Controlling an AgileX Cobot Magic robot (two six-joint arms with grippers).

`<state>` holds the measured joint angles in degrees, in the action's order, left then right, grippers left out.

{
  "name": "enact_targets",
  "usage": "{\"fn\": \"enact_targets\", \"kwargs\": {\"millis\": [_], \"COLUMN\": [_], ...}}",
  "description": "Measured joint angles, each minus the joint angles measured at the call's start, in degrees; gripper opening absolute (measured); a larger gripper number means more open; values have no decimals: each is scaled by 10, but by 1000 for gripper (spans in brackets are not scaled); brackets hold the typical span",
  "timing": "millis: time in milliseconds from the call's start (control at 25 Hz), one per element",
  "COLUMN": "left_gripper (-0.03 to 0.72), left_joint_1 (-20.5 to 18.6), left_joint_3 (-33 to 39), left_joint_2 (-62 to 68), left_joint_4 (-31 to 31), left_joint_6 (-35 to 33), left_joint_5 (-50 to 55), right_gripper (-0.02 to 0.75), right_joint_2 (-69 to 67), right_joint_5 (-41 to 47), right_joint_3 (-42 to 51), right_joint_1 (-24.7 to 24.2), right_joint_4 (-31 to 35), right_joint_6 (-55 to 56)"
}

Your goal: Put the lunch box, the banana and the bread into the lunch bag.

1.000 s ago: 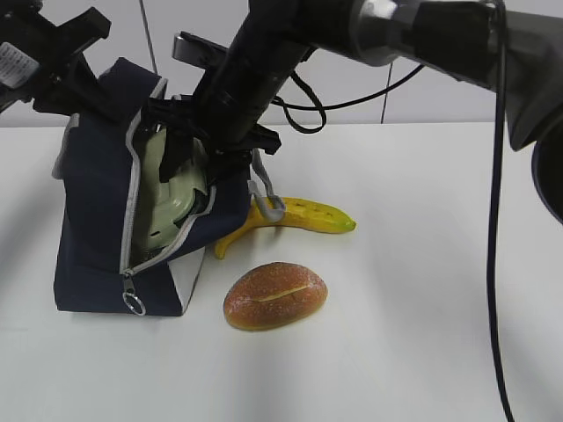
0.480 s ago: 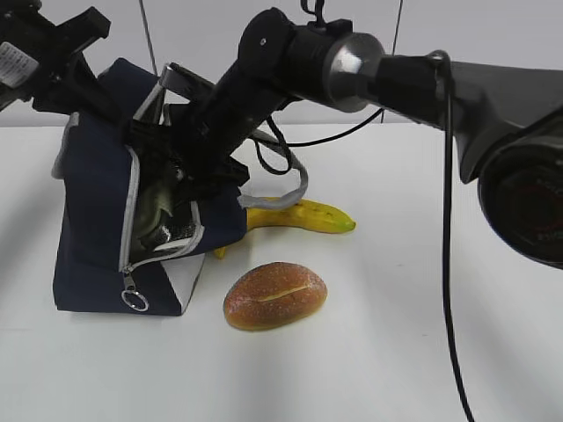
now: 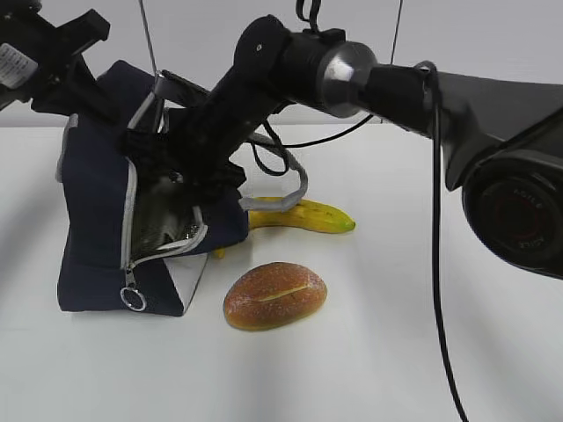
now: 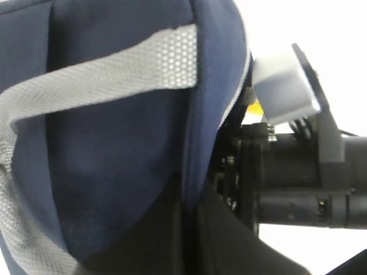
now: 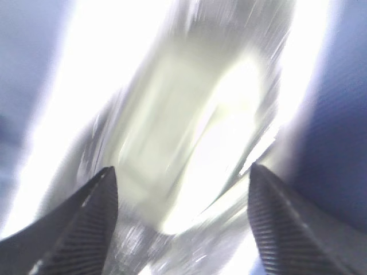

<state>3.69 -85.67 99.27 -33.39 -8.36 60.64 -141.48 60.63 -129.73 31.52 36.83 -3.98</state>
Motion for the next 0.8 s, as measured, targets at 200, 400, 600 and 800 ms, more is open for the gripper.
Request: {"fn": "enact_targets", "kwargs": {"millis": [200, 400, 600, 800], "left_gripper": [-3, -3, -3, -3], "left_joint_1": [0, 0, 0, 0], "left_joint_3": [0, 0, 0, 0], "left_joint_2": [0, 0, 0, 0], "left_joint_4": [-1, -2, -2, -2], "left_joint_6": [0, 0, 0, 0], "left_joint_5": [1, 2, 6, 10], "right_gripper": [522, 523, 523, 523], "right_joint_2": [0, 6, 36, 94], "right_joint_5": [89, 100, 109, 110], "right_joint_3": [-91, -162, -166, -144], "right_joint_1": [0, 0, 0, -2], "right_joint_4": [-99, -163, -203, -248], "right_joint_6": [0, 1, 1, 1]}}
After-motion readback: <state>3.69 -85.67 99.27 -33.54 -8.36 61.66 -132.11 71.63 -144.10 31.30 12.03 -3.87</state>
